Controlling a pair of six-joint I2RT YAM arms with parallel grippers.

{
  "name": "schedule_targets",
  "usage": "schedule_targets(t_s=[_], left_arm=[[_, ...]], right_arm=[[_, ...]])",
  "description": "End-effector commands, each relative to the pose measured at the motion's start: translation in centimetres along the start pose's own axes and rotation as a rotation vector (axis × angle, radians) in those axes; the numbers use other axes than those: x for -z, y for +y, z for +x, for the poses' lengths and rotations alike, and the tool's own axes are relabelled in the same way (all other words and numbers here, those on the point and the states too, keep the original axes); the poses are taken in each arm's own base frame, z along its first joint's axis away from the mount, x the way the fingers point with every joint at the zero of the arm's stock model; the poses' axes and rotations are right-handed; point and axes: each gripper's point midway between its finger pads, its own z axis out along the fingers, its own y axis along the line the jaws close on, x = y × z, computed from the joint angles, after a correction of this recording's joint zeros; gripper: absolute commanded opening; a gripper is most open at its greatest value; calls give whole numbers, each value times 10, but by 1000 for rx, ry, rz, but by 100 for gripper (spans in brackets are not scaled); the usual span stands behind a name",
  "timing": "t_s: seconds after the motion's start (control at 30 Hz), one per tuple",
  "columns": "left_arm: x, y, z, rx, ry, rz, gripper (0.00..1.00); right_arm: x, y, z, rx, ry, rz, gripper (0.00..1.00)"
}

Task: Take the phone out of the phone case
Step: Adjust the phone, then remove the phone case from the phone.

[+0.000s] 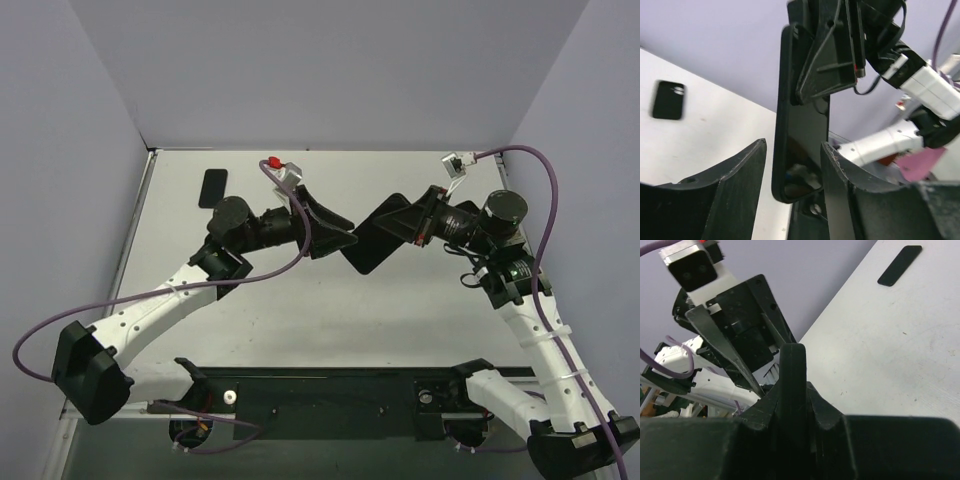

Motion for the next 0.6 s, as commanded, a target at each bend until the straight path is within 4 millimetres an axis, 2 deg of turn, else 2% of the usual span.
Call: schedule_targets(t_s=[0.0, 0.17, 0.37, 0.47, 0.57], left_arm=[[14, 23, -33, -185, -121, -205, 58], [22, 31, -39, -202, -149, -288, 59], [10, 16, -31, -178, -87, -171, 57], [5, 1, -25, -160, -47, -78, 58], [3, -12, -24, -141, -61, 6, 58]], right_arm=[[9, 27, -33, 54, -102, -38, 0], [17, 39, -34, 80, -103, -68, 0], [26, 41, -39, 140, -151, -47, 0], [33, 48, -47, 180, -208, -36, 0], [34, 51, -48, 184, -184, -29, 0]])
